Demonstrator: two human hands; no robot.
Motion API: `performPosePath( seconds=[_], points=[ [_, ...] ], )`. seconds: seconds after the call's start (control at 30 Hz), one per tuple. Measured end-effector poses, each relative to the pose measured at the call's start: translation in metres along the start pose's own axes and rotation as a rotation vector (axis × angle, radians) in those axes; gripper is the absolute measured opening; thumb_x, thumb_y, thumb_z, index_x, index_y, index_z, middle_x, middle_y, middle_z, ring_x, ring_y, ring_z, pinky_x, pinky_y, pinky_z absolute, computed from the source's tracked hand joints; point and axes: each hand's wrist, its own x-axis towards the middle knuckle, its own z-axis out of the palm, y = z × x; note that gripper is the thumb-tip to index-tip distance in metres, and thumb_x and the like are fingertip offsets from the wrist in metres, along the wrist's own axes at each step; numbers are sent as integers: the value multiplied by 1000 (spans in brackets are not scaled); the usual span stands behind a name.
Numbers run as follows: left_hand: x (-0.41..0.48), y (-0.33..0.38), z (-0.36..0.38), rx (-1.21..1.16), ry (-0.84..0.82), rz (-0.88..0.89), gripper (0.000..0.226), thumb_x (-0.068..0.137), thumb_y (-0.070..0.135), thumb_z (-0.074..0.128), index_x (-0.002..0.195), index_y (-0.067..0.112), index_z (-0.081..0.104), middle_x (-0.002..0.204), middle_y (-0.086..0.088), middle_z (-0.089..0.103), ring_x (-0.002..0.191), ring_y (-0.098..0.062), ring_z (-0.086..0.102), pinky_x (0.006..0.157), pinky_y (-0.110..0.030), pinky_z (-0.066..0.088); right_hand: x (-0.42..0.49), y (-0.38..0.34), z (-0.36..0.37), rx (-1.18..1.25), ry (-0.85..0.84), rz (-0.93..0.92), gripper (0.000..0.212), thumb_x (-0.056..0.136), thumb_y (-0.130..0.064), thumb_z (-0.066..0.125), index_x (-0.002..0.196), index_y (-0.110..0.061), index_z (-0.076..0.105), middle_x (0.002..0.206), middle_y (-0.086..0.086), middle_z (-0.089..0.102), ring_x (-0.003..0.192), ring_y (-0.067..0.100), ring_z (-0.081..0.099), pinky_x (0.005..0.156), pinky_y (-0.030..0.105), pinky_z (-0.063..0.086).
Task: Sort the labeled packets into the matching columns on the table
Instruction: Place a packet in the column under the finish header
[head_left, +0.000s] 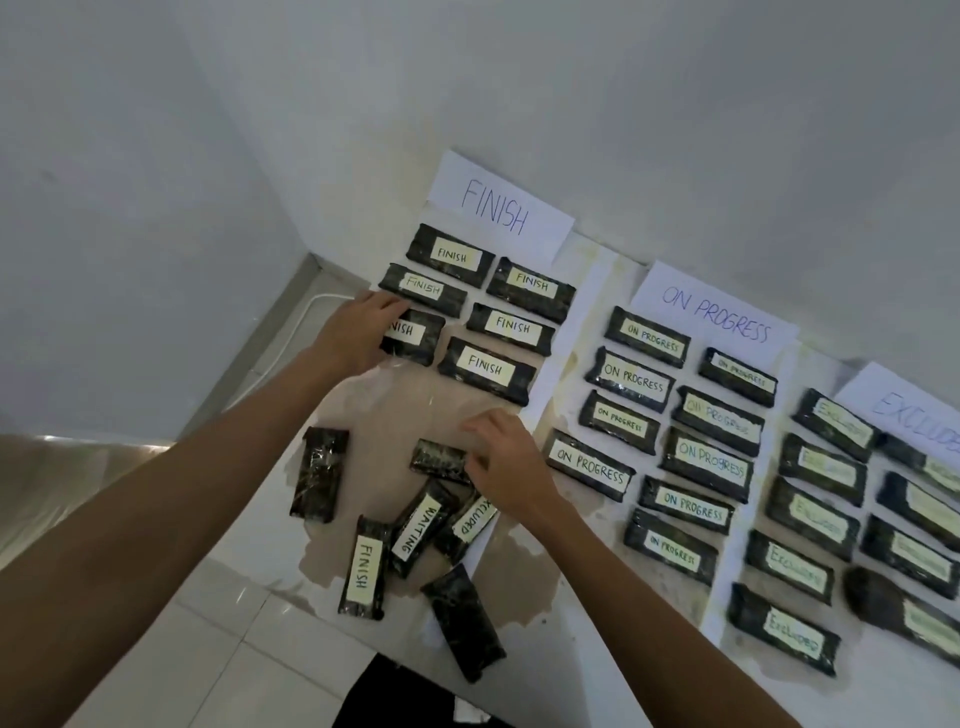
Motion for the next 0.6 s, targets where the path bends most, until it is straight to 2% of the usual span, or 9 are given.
performPosePath(
  seconds=[0.1, 0.2, 0.3, 0.4, 0.5, 0.6],
  points=[
    [4, -1, 5, -5, 5, 24, 74, 67, 3, 74, 135, 8, 45, 137, -13, 47, 123, -34, 43, 102, -48, 34, 0, 0, 5, -39, -79, -18, 36, 77, -10, 61, 112, -9, 63, 111, 8, 60, 105, 26, 51, 86, 35, 47],
    [5, -3, 4, -11, 9, 28, 74, 67, 3, 74, 135, 7, 44, 138, -13, 46, 124, -35, 42, 104, -47, 31, -1, 0, 8, -106, -165, -67, 40, 75, -19, 66, 114, -8, 63, 111, 12, 60, 111, 31, 49, 93, 40, 45],
    [6, -4, 3, 4, -19, 27, 76, 68, 5, 74, 137, 8, 42, 140, -13, 44, 125, -34, 41, 105, -47, 30, 0, -1, 10, -227, -240, -80, 45, 72, -23, 70, 114, -9, 63, 114, 14, 57, 110, 35, 47, 91, 45, 46],
    [4, -3, 3, 16, -30, 29, 78, 69, 7, 75, 138, 9, 40, 140, -13, 43, 126, -33, 41, 106, -47, 31, 1, -5, 11, -331, -277, -49, 45, 73, -19, 71, 116, -10, 60, 116, 15, 53, 106, 35, 46, 88, 44, 46],
    [-1, -3, 4, 30, -11, 42, 82, 67, 11, 78, 139, 10, 39, 143, -14, 39, 129, -33, 37, 107, -49, 29, 2, -10, 11, -347, -312, -39, 45, 74, -14, 68, 117, -6, 57, 114, 17, 53, 103, 34, 47, 87, 43, 45],
    [-13, 0, 3, 2, 41, 2, 82, 67, 11, 79, 139, 11, 39, 146, -15, 34, 134, -35, 30, 109, -52, 26, 0, -15, 9, -301, -315, -25, 39, 79, -18, 64, 114, -1, 58, 109, 20, 56, 98, 35, 51, 83, 42, 46]
  ],
)
